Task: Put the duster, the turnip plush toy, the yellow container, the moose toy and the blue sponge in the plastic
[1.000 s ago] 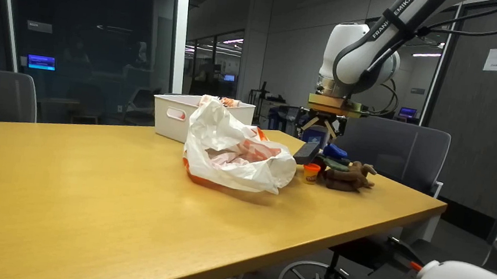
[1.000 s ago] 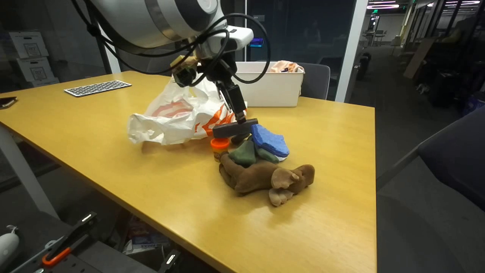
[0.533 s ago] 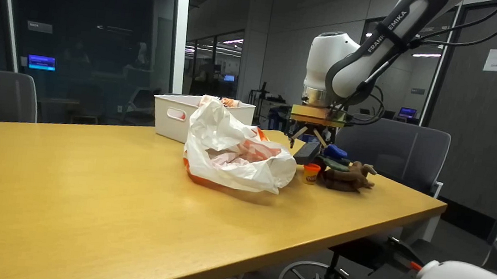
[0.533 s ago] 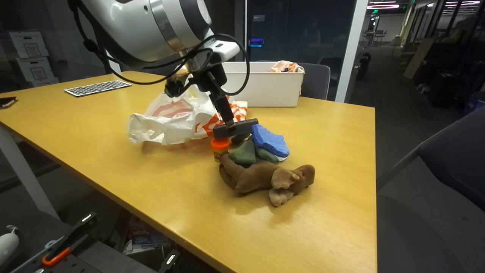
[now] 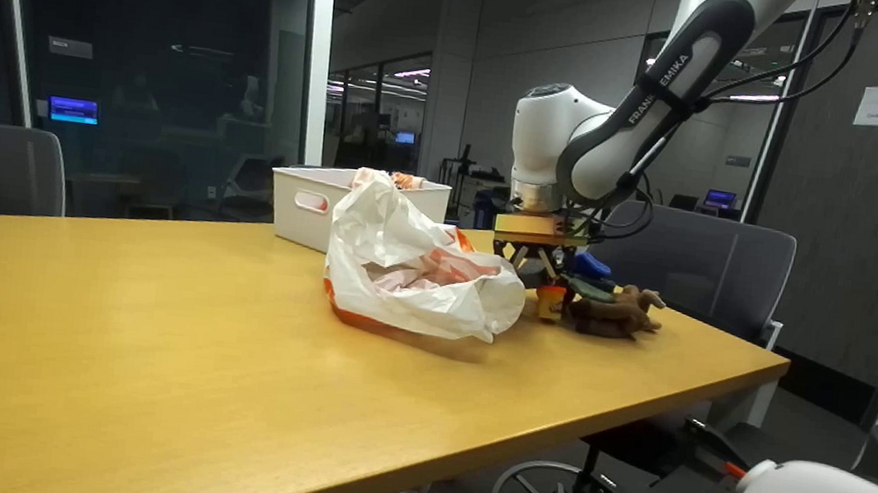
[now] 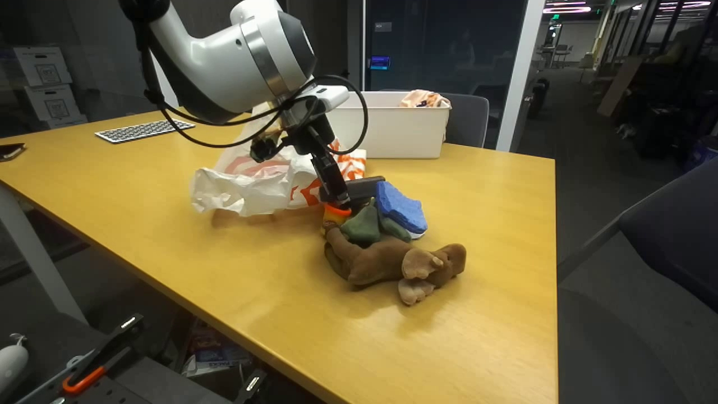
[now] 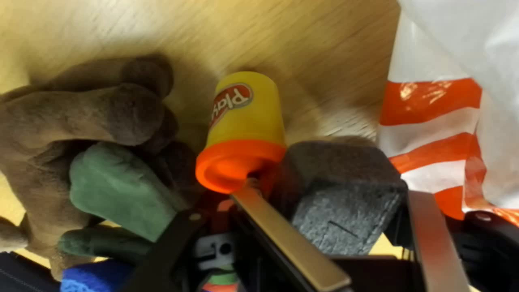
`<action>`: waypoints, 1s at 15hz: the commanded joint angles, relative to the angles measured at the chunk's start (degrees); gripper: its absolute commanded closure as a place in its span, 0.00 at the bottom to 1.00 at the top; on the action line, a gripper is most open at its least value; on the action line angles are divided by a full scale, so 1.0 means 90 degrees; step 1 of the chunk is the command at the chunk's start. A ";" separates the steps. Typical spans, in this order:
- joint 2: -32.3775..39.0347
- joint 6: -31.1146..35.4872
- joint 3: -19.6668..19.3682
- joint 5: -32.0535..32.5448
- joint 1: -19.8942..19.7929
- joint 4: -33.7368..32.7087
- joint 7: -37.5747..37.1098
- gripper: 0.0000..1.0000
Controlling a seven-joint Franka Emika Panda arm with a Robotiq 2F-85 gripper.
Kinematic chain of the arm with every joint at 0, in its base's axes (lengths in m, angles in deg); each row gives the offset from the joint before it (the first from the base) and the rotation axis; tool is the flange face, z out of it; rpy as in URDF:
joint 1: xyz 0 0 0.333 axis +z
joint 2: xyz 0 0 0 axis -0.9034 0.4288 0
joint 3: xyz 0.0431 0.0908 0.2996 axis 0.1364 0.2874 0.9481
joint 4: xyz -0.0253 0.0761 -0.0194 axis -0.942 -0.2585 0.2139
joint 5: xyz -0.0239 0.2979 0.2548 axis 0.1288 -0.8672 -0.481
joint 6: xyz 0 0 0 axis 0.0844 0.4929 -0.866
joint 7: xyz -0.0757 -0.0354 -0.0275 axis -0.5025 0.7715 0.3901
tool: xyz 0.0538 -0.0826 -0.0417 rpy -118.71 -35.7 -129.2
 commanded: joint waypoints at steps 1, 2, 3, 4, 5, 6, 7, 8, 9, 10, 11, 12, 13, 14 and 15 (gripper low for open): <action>0.0061 -0.0374 -0.0565 0.0451 0.0731 -0.0282 -0.0370 0.65; 0.0012 -0.0437 -0.0637 0.0502 0.0839 -0.0280 -0.0416 0.69; -0.0160 -0.0525 -0.0693 0.0586 0.0924 -0.0225 -0.0472 0.69; -0.0284 -0.0558 -0.0732 0.0631 0.0983 -0.0175 -0.0486 0.69; -0.0506 -0.0658 -0.0750 0.0674 0.1034 -0.0094 -0.0510 0.69; -0.0677 -0.0702 -0.0759 0.0721 0.1057 -0.0024 -0.0505 0.69; -0.0942 -0.0754 -0.0760 0.0829 0.1059 0.0079 -0.0542 0.69; -0.1173 -0.0860 -0.0735 0.0874 0.1056 0.0139 -0.0574 0.69; -0.1459 -0.0916 -0.0694 0.1044 0.1054 0.0232 -0.0624 0.69; -0.1670 -0.0859 -0.0641 0.1103 0.1025 0.0317 -0.0484 0.69; -0.1878 -0.0494 -0.0585 0.1103 0.1014 0.0453 -0.0166 0.69; -0.2075 -0.0268 -0.0536 0.1085 0.1025 0.0559 0.0073 0.69; -0.2166 -0.0055 -0.0482 0.0882 0.1070 0.0644 0.0377 0.69; -0.2254 0.0164 -0.0436 0.0734 0.1113 0.0722 0.0650 0.69; -0.2312 0.0414 -0.0396 0.0598 0.1158 0.0807 0.0881 0.69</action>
